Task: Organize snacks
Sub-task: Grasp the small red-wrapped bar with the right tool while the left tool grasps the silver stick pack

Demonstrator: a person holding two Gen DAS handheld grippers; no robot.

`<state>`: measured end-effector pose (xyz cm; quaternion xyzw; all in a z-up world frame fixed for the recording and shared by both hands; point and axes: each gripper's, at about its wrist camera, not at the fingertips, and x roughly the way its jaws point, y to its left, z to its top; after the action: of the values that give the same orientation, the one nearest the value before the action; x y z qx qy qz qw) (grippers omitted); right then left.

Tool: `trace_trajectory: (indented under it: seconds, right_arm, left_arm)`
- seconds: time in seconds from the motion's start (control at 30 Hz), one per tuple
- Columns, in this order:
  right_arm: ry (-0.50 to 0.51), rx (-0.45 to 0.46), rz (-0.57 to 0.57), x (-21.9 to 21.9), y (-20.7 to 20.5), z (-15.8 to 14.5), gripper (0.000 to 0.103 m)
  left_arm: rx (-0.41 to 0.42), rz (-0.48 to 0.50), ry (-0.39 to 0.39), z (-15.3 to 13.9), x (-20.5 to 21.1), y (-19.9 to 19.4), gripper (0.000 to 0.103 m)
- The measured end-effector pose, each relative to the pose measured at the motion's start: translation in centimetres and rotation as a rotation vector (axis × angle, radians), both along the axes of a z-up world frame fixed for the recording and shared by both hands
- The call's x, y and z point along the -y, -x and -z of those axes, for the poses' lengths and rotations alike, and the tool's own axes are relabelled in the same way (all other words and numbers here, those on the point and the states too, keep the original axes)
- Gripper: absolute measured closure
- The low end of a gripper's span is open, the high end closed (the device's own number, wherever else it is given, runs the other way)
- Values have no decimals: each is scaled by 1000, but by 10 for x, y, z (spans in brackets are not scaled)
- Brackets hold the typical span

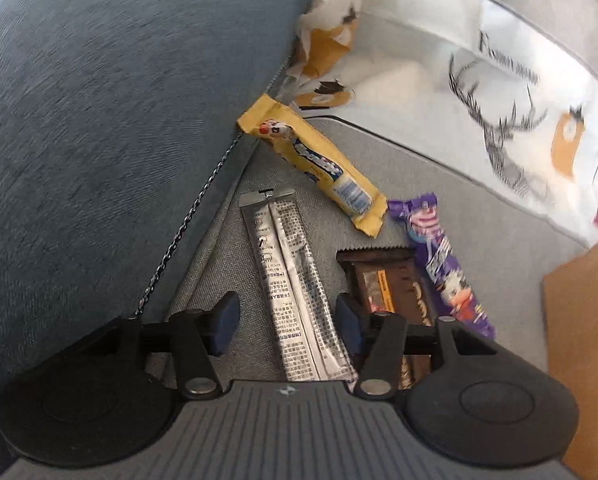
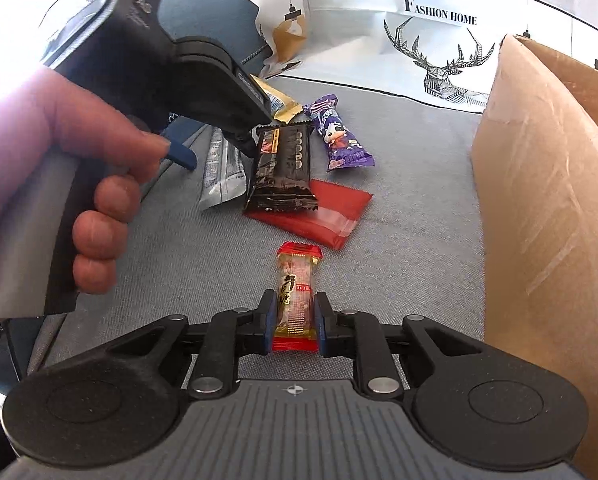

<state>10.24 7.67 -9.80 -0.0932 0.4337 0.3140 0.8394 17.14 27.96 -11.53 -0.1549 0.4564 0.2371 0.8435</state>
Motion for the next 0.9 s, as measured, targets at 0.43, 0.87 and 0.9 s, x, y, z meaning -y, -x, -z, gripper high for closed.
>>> trace_trajectory:
  seconds: [0.43, 0.87, 0.9]
  right_arm:
    - [-18, 29, 4, 2, 4, -4, 83]
    - [-78, 47, -29, 23, 20, -25, 87]
    - [-74, 41, -36, 24, 22, -25, 87]
  left_arm:
    - [-3, 30, 10, -14, 2, 26, 75]
    - [51, 76, 128, -44, 21, 79, 75]
    - [39, 96, 138, -44, 24, 82, 75]
